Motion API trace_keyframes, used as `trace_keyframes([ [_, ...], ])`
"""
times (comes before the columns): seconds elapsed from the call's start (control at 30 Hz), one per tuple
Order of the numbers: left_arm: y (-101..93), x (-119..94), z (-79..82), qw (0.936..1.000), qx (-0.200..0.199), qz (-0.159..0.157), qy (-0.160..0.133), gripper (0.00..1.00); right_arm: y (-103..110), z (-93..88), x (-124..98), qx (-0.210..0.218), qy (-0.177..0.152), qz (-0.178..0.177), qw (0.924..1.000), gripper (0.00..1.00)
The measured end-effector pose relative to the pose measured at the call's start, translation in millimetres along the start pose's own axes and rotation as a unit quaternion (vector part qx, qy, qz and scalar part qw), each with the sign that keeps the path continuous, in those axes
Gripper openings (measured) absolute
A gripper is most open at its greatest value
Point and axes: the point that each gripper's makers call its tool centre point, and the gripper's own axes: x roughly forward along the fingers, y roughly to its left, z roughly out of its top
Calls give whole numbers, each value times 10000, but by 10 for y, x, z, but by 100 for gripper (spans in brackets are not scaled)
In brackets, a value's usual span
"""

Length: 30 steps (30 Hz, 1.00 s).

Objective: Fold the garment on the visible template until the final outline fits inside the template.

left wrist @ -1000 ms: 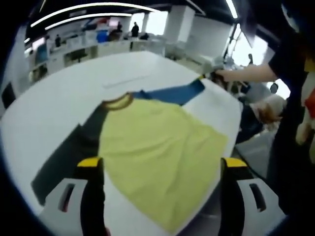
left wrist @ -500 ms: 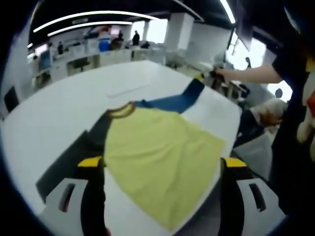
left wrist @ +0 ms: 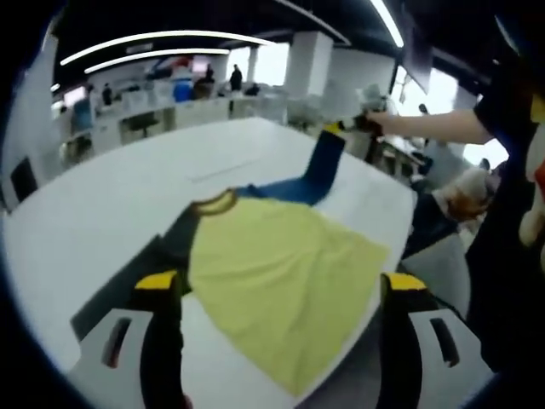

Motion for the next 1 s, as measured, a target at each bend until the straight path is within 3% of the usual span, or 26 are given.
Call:
trace_keyframes([
  [0.4,-37,-53,5,9999,44,-24,-137,92,558,496,32,196,-400,503,9977,1],
  [1.0,-13,-209,-88,9997,13,19,-260,91,1392,752,131,541,-564,1040,9915,1],
])
